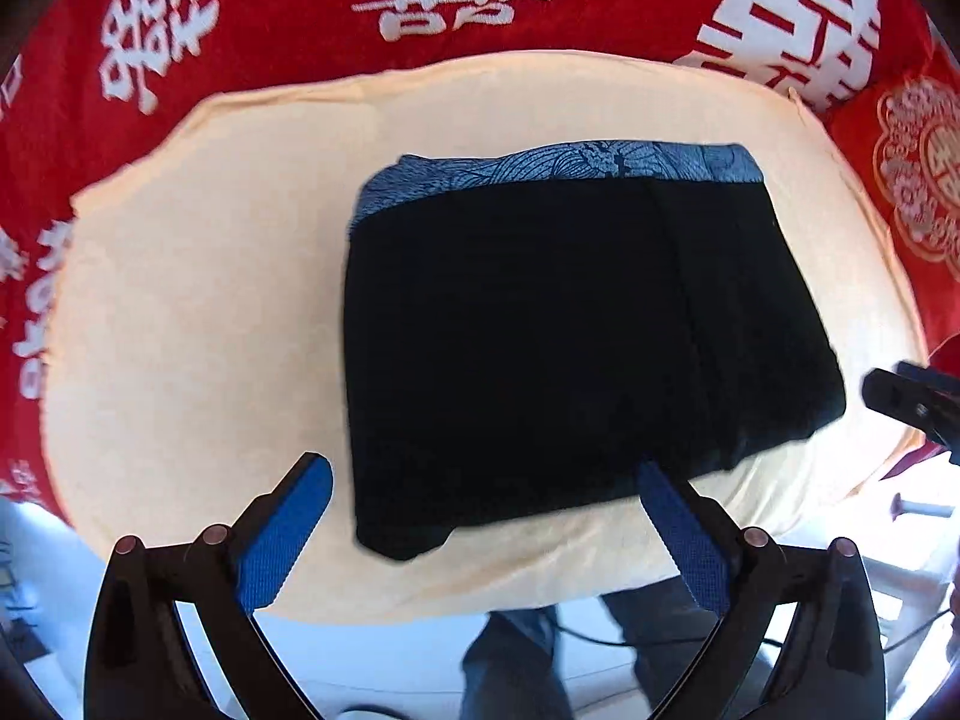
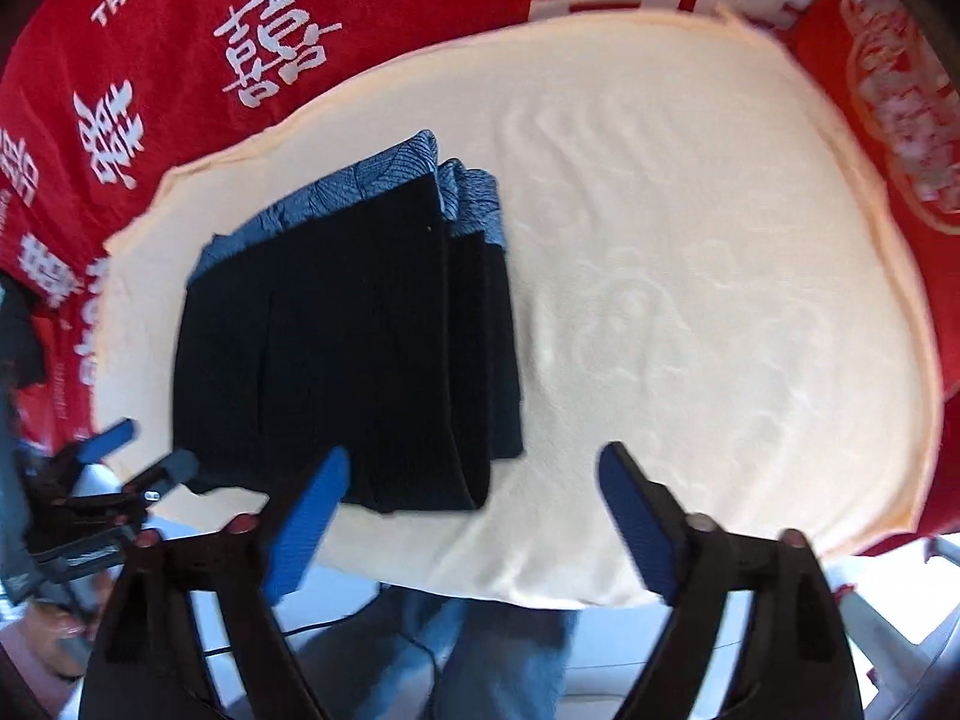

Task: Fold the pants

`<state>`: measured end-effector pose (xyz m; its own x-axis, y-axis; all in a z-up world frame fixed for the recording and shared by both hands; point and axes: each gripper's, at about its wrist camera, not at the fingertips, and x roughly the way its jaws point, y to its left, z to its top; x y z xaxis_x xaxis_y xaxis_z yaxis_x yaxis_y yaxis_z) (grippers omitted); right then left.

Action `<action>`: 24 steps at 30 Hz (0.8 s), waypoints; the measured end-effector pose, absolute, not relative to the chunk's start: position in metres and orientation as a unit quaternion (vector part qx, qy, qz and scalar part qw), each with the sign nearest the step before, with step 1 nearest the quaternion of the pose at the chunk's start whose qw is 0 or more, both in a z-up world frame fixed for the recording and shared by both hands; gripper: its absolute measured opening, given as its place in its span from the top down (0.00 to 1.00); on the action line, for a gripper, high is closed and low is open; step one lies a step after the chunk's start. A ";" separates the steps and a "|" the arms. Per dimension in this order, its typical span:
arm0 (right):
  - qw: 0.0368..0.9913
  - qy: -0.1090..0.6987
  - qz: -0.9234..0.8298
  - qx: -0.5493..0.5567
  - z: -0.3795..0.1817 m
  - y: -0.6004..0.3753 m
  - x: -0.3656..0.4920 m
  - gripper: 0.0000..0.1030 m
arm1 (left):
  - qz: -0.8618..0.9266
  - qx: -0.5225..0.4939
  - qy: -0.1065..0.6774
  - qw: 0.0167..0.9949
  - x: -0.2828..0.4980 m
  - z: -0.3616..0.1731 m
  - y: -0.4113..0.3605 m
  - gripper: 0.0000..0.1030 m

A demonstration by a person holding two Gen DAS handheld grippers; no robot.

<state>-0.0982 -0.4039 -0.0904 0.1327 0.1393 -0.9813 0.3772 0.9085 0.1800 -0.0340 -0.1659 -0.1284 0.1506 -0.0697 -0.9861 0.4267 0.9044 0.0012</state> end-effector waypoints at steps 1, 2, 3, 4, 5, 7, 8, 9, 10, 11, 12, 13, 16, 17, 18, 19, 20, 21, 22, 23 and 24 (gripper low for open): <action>0.728 0.655 -0.080 0.185 -0.085 -0.396 -0.101 0.01 | -0.166 0.147 0.629 0.745 -0.038 -0.125 -0.166 0.00; 0.728 0.655 -0.077 0.184 -0.080 -0.391 -0.104 0.01 | -0.167 0.149 0.629 0.744 -0.041 -0.121 -0.166 0.00; 0.727 0.656 -0.074 0.188 -0.076 -0.388 -0.105 0.01 | -0.170 0.151 0.629 0.743 -0.045 -0.117 -0.165 0.00; 0.723 0.658 -0.068 0.197 -0.071 -0.382 -0.108 0.01 | -0.171 0.155 0.628 0.743 -0.049 -0.113 -0.164 0.00; 0.722 0.659 -0.066 0.200 -0.067 -0.378 -0.110 0.01 | -0.170 0.158 0.627 0.744 -0.053 -0.107 -0.163 0.00; 0.723 0.659 -0.069 0.196 -0.056 -0.368 -0.112 0.01 | -0.169 0.159 0.625 0.745 -0.058 -0.096 -0.159 0.00; 0.724 0.658 -0.070 0.194 -0.051 -0.364 -0.114 0.01 | -0.168 0.157 0.625 0.746 -0.061 -0.090 -0.156 0.00; 0.725 0.657 -0.072 0.192 -0.044 -0.360 -0.115 0.01 | -0.167 0.153 0.625 0.747 -0.064 -0.082 -0.152 0.00; 0.724 0.657 -0.072 0.195 -0.040 -0.357 -0.116 0.01 | -0.166 0.150 0.625 0.748 -0.065 -0.078 -0.149 0.00; 0.725 0.655 -0.072 0.199 -0.033 -0.353 -0.117 0.01 | -0.164 0.150 0.625 0.748 -0.066 -0.074 -0.146 0.00; 0.727 0.654 -0.073 0.199 -0.029 -0.351 -0.117 0.01 | -0.161 0.151 0.624 0.749 -0.068 -0.070 -0.143 0.00; 0.729 0.652 -0.076 0.195 -0.023 -0.347 -0.118 0.01 | -0.156 0.153 0.622 0.752 -0.070 -0.064 -0.139 0.00; 0.731 0.652 -0.084 0.179 -0.011 -0.338 -0.118 0.01 | -0.150 0.147 0.620 0.756 -0.074 -0.053 -0.131 0.00; 0.731 0.654 -0.088 0.173 -0.008 -0.335 -0.118 0.01 | -0.149 0.146 0.619 0.757 -0.076 -0.049 -0.129 0.00; 0.732 0.655 -0.091 0.166 -0.004 -0.331 -0.117 0.01 | -0.149 0.147 0.618 0.758 -0.077 -0.046 -0.128 0.00; 0.732 0.656 -0.095 0.159 -0.002 -0.329 -0.117 0.01 | -0.147 0.151 0.616 0.759 -0.079 -0.044 -0.127 0.00; 0.733 0.657 -0.101 0.148 0.002 -0.325 -0.116 0.01 | -0.144 0.155 0.617 0.758 -0.080 -0.042 -0.127 0.00; 0.733 0.656 -0.103 0.144 0.004 -0.323 -0.116 0.01 | -0.143 0.158 0.617 0.757 -0.081 -0.041 -0.127 0.00; 0.734 0.656 -0.102 0.141 0.007 -0.321 -0.115 0.01 | -0.142 0.158 0.619 0.756 -0.082 -0.040 -0.126 0.00; 0.735 0.656 -0.101 0.140 0.010 -0.318 -0.115 0.01 | -0.141 0.158 0.620 0.756 -0.083 -0.040 -0.125 0.00; 0.735 0.656 -0.101 0.138 0.011 -0.318 -0.114 0.01 | -0.141 0.159 0.621 0.755 -0.084 -0.039 -0.124 0.00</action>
<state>-0.1137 -0.3178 0.0112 0.1180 0.0328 -0.9925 0.3301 0.9413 0.0704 -0.0839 -0.1243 -0.0385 0.1900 -0.0152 -0.9817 0.4096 0.9099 0.0652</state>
